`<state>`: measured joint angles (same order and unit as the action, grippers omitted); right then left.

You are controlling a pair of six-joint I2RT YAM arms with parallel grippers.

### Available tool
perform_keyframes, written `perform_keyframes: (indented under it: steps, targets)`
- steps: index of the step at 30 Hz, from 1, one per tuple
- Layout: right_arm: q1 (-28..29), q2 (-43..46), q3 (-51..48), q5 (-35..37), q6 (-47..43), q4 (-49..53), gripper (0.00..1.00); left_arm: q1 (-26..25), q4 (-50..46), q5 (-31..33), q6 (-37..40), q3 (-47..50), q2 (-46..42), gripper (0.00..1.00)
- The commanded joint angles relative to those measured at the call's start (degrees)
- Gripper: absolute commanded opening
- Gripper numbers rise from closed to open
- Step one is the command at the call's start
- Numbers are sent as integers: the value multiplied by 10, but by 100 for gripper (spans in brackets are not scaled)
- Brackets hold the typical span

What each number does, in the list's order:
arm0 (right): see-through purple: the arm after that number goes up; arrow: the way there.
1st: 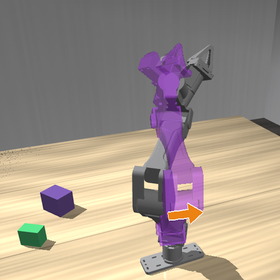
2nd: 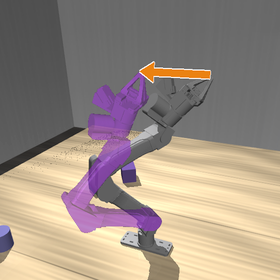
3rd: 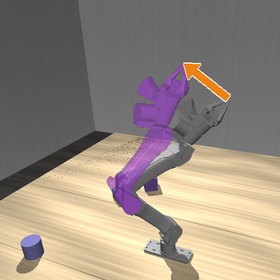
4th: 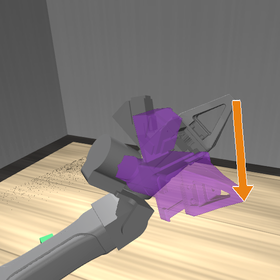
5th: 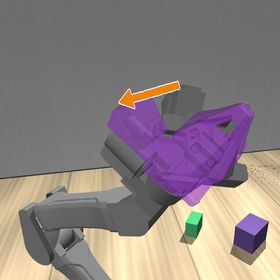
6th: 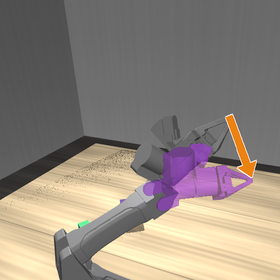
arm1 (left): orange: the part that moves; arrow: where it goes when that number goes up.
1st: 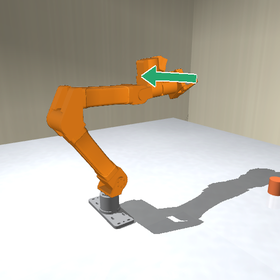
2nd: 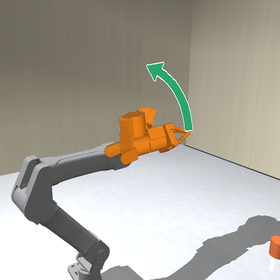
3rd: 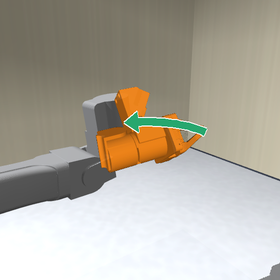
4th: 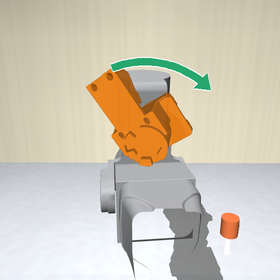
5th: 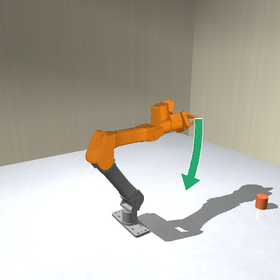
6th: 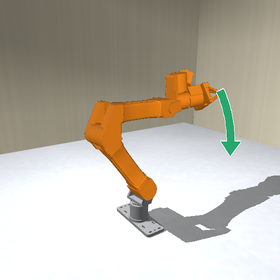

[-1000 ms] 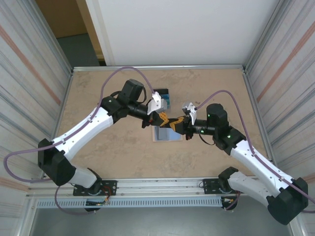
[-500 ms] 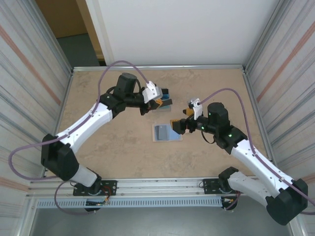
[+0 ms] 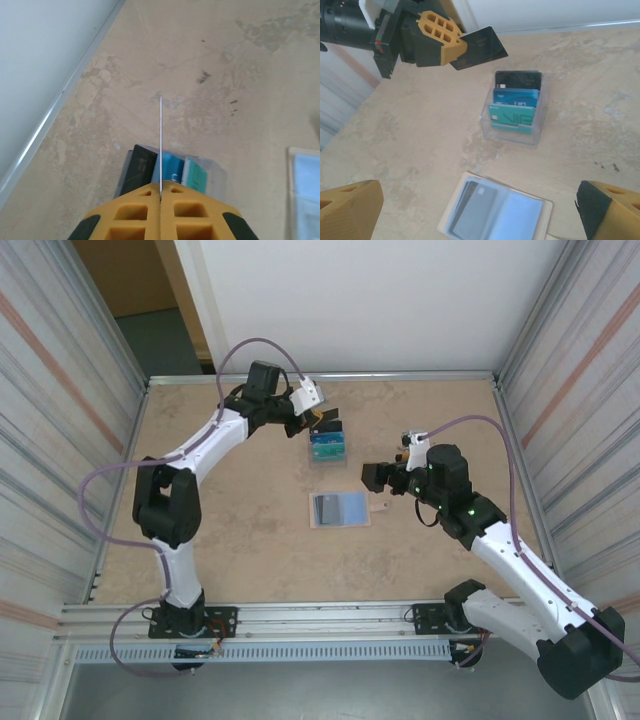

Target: Take the credit cards out of the card holder

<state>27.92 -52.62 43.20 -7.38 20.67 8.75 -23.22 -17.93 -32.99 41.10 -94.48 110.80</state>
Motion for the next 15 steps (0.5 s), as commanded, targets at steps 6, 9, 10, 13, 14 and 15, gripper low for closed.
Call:
perform_keyframes:
  steps: [6, 9, 10, 13, 14, 15]
  targets:
    - [-7, 2, 17, 69, 39, 10, 99, 11, -16, -24, 55, -80, 82, 0]
    - [-7, 3, 16, 74, 42, 9, 99, 13, -27, -27, 57, -105, 116, 0]
    - [-7, 3, 16, 78, 42, 9, 99, 14, -30, -28, 60, -112, 125, 0]
    - [-7, 2, 14, 83, 44, 7, 99, 15, -37, -30, 66, -131, 147, 0]
    - [-6, 2, 14, 83, 44, 7, 99, 15, -41, -30, 70, -135, 154, 0]
    - [-7, 2, 14, 85, 45, 7, 99, 16, -46, -31, 75, -141, 160, 0]
